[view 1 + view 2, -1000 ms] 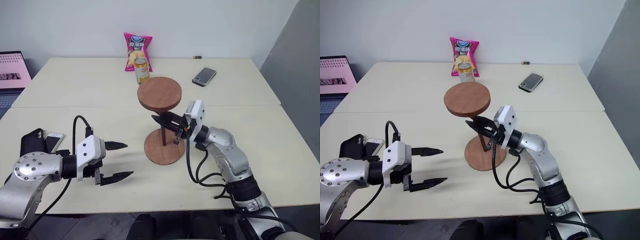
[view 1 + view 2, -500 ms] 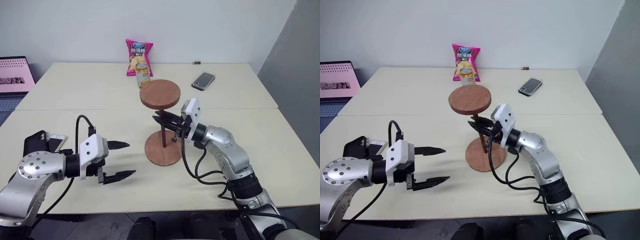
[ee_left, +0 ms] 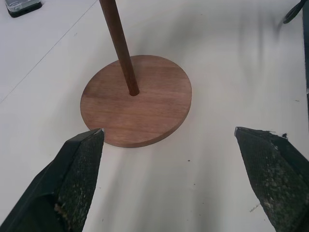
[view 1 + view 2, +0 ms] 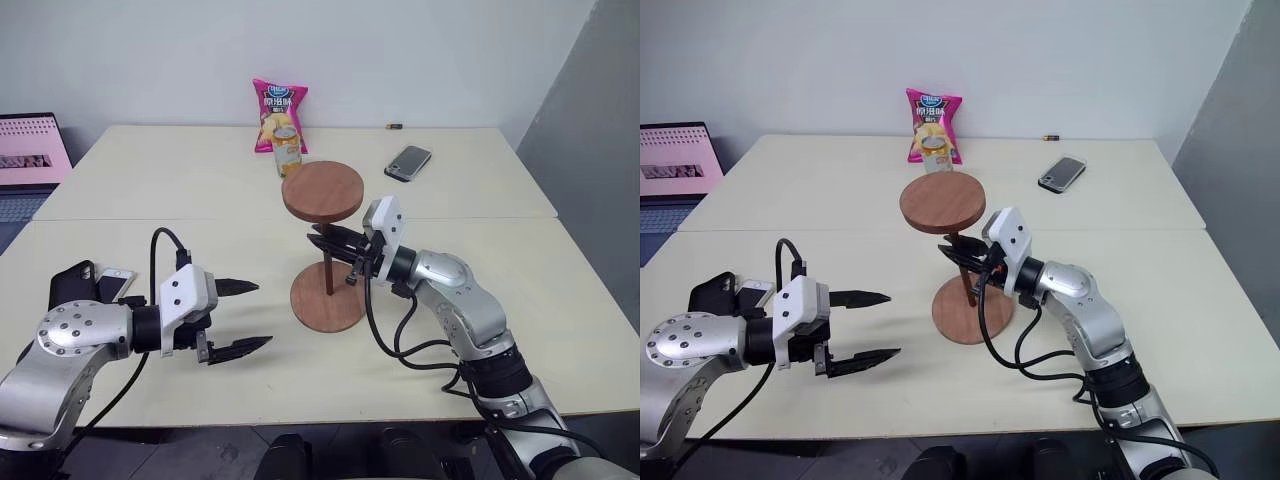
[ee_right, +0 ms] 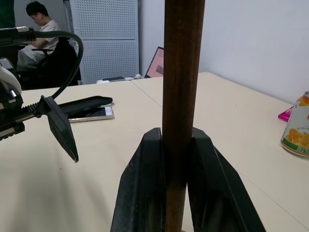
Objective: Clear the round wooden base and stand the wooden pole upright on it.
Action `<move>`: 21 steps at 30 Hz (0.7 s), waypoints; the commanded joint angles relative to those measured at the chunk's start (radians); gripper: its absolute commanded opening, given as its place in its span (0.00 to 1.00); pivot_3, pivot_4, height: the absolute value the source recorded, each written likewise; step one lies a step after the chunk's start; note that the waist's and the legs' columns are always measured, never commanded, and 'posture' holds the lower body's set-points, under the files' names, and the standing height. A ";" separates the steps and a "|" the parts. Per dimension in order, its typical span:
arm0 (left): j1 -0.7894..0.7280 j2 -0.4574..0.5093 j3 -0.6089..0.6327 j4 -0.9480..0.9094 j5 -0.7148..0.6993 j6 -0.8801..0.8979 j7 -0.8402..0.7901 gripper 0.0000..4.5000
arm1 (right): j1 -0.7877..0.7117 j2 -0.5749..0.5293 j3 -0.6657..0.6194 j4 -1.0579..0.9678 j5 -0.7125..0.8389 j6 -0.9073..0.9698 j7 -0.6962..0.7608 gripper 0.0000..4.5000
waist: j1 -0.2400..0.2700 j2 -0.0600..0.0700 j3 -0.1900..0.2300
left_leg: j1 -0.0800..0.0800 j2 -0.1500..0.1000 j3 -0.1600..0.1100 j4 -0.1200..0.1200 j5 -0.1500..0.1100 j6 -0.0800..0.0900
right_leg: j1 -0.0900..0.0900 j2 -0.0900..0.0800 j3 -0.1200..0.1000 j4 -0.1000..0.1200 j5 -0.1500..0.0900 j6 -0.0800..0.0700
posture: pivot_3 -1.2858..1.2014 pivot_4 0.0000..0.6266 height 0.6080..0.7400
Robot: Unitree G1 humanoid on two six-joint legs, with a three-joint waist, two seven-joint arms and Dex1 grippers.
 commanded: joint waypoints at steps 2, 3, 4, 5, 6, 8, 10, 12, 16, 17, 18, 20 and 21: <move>-0.014 0.000 0.001 -0.014 -0.003 -0.012 0.003 1.00 | 0.057 -0.029 0.035 0.056 -0.016 0.107 0.006 0.24 | 0.001 -0.002 0.001 | 0.000 0.000 0.000 0.000 0.000 0.000 | 0.000 0.000 0.000 0.000 0.000 0.000 | 0.52 0.24 1.00; -0.016 -0.001 0.001 -0.013 -0.003 -0.012 0.003 1.00 | 0.055 -0.027 0.033 0.049 -0.016 0.101 0.003 0.29 | 0.003 -0.004 0.004 | 0.000 0.000 0.000 -0.001 0.000 0.000 | 0.000 0.000 0.000 0.000 0.000 0.000 | 0.52 0.24 1.00; -0.021 -0.001 -0.001 -0.012 -0.005 -0.009 0.003 1.00 | 0.053 -0.028 0.035 0.044 -0.021 0.088 0.008 0.34 | 0.004 -0.008 0.009 | -0.001 0.000 -0.001 -0.001 0.000 0.000 | -0.001 0.000 -0.001 -0.001 0.000 0.000 | 0.52 0.24 1.00; -0.025 -0.001 -0.002 -0.011 -0.005 -0.007 0.004 1.00 | 0.053 -0.026 0.034 0.041 -0.022 0.084 0.008 0.39 | 0.004 -0.006 0.015 | -0.003 0.000 0.000 -0.001 0.000 0.000 | -0.002 0.000 0.000 -0.001 0.000 -0.001 | 0.52 0.24 1.00; -0.029 -0.002 -0.004 -0.009 -0.004 -0.007 0.005 1.00 | 0.054 -0.025 0.034 0.039 -0.022 0.080 0.011 0.45 | 0.003 -0.003 0.018 | -0.007 0.000 0.001 -0.001 0.000 0.000 | -0.006 0.000 0.001 0.000 0.000 -0.001 | 0.52 0.24 1.00; -0.040 -0.006 -0.007 -0.008 -0.005 -0.004 0.010 1.00 | 0.055 -0.022 0.031 0.037 -0.023 0.072 0.014 0.56 | 0.000 -0.002 0.018 | -0.018 0.000 0.001 0.002 0.000 0.000 | -0.018 0.000 0.001 0.003 0.001 0.000 | 0.52 0.24 1.00; -0.049 -0.008 -0.009 -0.007 -0.006 -0.001 0.015 1.00 | 0.056 -0.024 0.029 0.035 -0.023 0.068 0.018 0.65 | -0.004 -0.002 0.019 | -0.019 0.001 0.000 0.002 0.000 0.000 | -0.018 0.001 0.000 0.003 0.001 0.000 | 0.52 0.24 1.00; -0.056 -0.013 -0.009 -0.006 -0.004 -0.002 0.022 1.00 | 0.056 -0.028 0.027 0.032 -0.025 0.063 0.024 0.76 | -0.005 -0.002 0.019 | -0.019 0.001 0.000 0.001 0.000 0.000 | -0.018 0.001 -0.001 0.003 0.001 -0.001 | 0.52 0.24 1.00; -0.081 -0.024 0.001 -0.001 -0.004 0.007 0.058 1.00 | 0.056 -0.055 0.016 0.013 -0.024 0.063 0.048 0.96 | -0.005 -0.002 0.021 | -0.019 0.001 0.000 0.002 0.000 0.000 | -0.017 0.001 0.000 0.002 0.001 0.000 | 0.52 0.24 1.00; -0.090 -0.021 0.008 0.000 -0.014 0.037 0.071 1.00 | 0.055 -0.076 0.012 0.000 -0.024 0.067 0.062 0.98 | -0.005 -0.002 0.021 | -0.019 0.000 0.000 0.002 0.000 0.000 | -0.017 0.001 0.000 0.002 0.001 0.000 | 0.52 0.24 1.00; -0.094 -0.019 0.012 -0.001 -0.021 0.058 0.080 1.00 | 0.056 -0.091 0.009 -0.008 -0.024 0.068 0.071 0.98 | -0.004 -0.002 0.021 | -0.019 0.000 0.000 0.002 0.000 0.000 | -0.017 0.001 -0.001 0.002 0.001 0.000 | 0.52 0.24 1.00; -0.095 -0.001 0.027 -0.010 -0.020 0.093 0.098 1.00 | 0.059 -0.151 0.000 -0.038 -0.036 0.055 0.105 0.98 | -0.003 -0.002 0.023 | -0.019 0.000 0.000 0.002 0.000 0.000 | -0.016 0.001 -0.001 0.002 0.001 0.000 | 0.52 0.24 1.00; -0.089 0.013 0.035 -0.015 -0.007 0.116 0.113 1.00 | 0.062 -0.190 -0.008 -0.058 -0.035 0.054 0.131 0.98 | -0.003 -0.003 0.023 | -0.019 0.000 0.000 0.002 0.000 0.000 | -0.016 0.001 -0.001 0.002 0.001 0.000 | 0.52 0.24 1.00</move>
